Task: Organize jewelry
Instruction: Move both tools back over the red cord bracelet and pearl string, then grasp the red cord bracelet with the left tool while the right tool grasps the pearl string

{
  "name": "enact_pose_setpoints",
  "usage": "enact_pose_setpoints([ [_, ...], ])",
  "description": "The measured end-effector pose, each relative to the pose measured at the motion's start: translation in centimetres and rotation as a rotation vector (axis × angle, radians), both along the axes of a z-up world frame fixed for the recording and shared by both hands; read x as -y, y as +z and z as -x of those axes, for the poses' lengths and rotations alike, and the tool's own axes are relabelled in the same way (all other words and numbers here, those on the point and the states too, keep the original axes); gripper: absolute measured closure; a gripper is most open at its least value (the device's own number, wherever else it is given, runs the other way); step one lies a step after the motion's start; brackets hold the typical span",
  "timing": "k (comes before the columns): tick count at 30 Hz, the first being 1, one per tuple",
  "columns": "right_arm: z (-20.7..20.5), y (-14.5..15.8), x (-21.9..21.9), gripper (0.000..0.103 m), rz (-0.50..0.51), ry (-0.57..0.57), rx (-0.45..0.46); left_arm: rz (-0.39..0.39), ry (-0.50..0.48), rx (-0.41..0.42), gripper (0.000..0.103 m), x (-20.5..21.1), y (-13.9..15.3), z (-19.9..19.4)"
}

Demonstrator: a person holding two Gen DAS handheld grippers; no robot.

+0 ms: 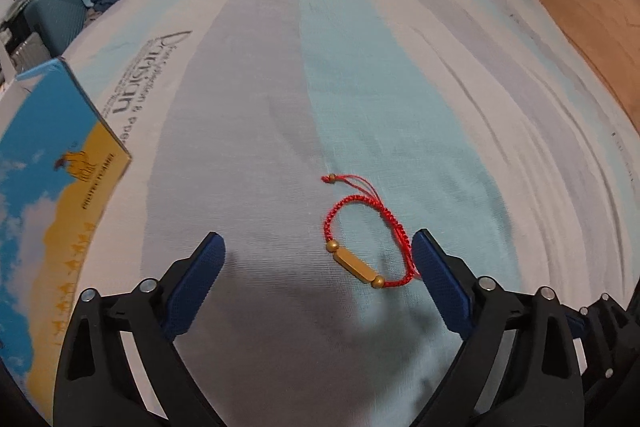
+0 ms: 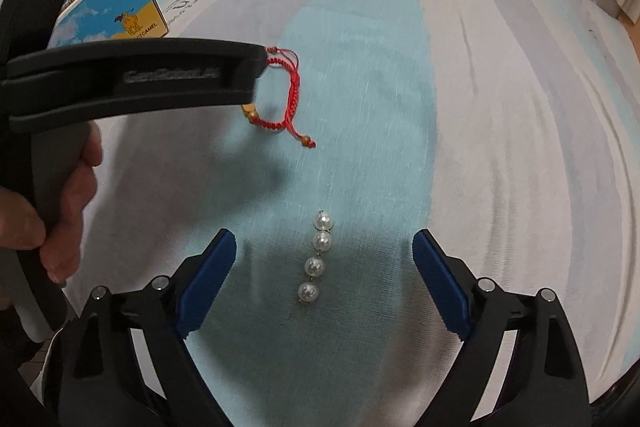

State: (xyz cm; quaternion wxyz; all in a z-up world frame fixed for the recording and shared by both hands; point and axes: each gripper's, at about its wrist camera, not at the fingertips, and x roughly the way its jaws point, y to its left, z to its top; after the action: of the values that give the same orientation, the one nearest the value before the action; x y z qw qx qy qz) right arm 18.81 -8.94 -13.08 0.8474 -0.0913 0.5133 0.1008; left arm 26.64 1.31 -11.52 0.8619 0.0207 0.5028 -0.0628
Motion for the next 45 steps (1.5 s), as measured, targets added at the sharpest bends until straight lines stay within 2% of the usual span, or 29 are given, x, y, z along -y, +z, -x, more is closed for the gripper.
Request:
enact_pose_setpoints([
  [4, 0.1, -1.2, 0.3, 0.027, 0.003, 0.005, -0.026, 0.008, -0.007, -0.025, 0.02, 0.6, -1.5, -0.6],
  [7, 0.0, -1.7, 0.5, 0.031, 0.007, 0.005, -0.026, 0.025, 0.0, -0.055, 0.028, 0.9, -2.6, -0.9],
  [13, -0.1, -1.7, 0.9, 0.042, -0.002, -0.006, -0.025, -0.01, 0.012, -0.047, 0.033, 1.2, -3.5, -0.6],
  [15, -0.1, -1.7, 0.9, 0.047, 0.001, -0.01, -0.023, -0.022, 0.012, -0.048, 0.045, 1.4, -3.4, -0.4],
  [19, 0.1, -1.6, 0.8, 0.059, 0.007, -0.014, -0.021, -0.011, 0.005, -0.054, 0.063, 1.1, -3.1, -0.2],
  [21, 0.3, -1.4, 0.7, 0.072, -0.001, -0.014, -0.024, -0.008, -0.003, -0.059, 0.078, 1.0, -3.0, -0.3],
  [24, 0.0, -1.0, 0.8, 0.087, 0.0, -0.012, -0.024, 0.0, -0.023, -0.065, 0.095, 1.0, -2.8, -0.3],
  [30, -0.3, -0.4, 1.2, 0.093, -0.015, -0.023, -0.016, 0.023, -0.034, -0.066, 0.095, 1.0, -2.0, 0.2],
  [45, 1.1, 3.2, 0.9, 0.093, -0.016, -0.009, 0.05, 0.012, -0.033, -0.012, 0.095, 0.1, 2.0, 1.0],
])
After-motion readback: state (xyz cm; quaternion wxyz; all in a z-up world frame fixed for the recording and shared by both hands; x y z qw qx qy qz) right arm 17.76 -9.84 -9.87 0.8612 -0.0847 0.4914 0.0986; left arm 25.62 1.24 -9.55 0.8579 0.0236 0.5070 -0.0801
